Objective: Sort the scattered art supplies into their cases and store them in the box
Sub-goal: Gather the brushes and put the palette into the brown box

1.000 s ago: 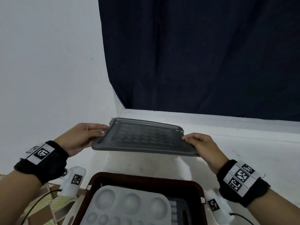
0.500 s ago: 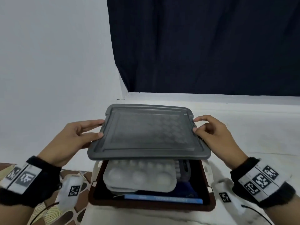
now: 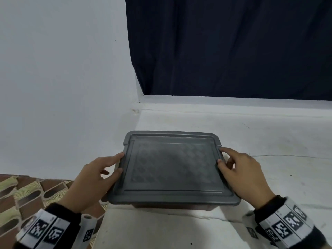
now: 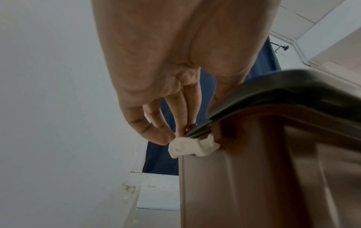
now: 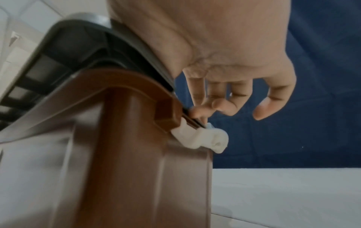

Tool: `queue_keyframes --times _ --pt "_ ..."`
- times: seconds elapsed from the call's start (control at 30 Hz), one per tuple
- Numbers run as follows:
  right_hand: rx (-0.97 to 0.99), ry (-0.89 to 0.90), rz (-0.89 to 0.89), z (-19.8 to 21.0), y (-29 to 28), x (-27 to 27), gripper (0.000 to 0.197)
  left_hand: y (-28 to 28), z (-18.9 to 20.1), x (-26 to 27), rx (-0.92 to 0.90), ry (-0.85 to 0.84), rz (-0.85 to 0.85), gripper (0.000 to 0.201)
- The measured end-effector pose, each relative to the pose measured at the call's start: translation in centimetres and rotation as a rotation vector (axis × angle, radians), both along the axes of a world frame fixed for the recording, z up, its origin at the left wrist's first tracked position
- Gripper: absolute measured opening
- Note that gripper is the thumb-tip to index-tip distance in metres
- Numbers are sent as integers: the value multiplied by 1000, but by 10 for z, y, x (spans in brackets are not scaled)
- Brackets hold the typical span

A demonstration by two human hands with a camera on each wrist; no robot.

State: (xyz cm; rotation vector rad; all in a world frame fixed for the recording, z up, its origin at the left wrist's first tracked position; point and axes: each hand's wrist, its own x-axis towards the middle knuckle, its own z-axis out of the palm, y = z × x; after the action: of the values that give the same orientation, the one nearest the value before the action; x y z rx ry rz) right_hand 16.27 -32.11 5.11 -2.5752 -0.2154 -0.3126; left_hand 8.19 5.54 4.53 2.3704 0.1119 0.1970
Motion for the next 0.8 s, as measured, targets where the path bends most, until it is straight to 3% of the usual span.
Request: queue_keyframes --times 0.1,0.23,0.43,0.53,0.6,0.73,0.8 --pt "-118 -26 -45 -3 -1 0 34 -9 0 1 11 -33 11 45" --pt "49 24 -5 -12 -1 7 31 -17 3 8 20 -61 53 42" --pt "152 -34 10 -17 -2 16 13 -18 1 13 -13 -146 69 34" --pt "203 -23 6 -23 -6 17 14 -15 -8 16 -51 -184 81 33" --pt "230 18 5 -22 -11 17 19 -13 -14 16 -190 -144 100 36" --pt "304 128 26 -14 -16 14 23 -13 -25 13 -809 44 122 60" --pt "397 166 18 -16 -16 11 27 -13 -30 13 -919 92 102 63"
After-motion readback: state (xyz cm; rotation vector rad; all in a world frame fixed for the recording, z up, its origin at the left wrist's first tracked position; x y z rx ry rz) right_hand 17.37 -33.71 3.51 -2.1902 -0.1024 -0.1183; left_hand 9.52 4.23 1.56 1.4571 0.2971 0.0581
